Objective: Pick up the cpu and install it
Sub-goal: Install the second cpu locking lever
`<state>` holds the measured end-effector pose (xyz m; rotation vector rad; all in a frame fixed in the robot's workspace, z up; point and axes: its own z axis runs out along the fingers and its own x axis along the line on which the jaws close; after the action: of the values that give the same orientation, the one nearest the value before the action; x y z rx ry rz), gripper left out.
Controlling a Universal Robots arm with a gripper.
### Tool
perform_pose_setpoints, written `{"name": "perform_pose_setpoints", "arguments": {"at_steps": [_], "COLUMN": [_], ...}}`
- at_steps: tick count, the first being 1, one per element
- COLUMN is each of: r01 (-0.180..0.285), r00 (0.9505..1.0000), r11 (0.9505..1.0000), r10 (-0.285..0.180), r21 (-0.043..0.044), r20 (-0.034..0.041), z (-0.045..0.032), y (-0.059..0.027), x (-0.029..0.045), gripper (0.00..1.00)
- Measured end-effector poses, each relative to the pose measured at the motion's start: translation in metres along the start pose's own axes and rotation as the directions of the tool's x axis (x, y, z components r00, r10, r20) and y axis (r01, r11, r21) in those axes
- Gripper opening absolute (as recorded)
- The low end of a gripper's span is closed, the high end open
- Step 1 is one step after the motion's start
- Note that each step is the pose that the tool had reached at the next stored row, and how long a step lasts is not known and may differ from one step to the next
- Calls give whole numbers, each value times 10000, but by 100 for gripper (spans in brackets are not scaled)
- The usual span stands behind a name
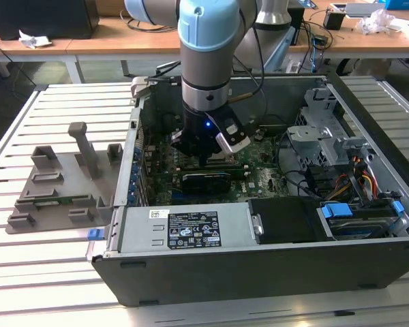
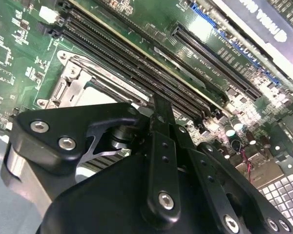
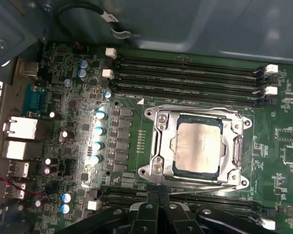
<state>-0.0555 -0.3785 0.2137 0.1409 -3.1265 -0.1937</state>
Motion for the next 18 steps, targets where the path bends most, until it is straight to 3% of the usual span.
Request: {"name": "perform_pose_setpoints", "arguments": {"at_steps": [7,16,18], "r01": [4,7,14], "r00": [10000,10000,10000], "r11": [9996,9989,9982], "r10": [-3,-5,-11], "r21": [-266,-479,-594], "r20": [24,43,51], "z": [61,102,122], "y": [-37,-59,-61], "x": [39,131,139], "gripper": [11,11,11]}}
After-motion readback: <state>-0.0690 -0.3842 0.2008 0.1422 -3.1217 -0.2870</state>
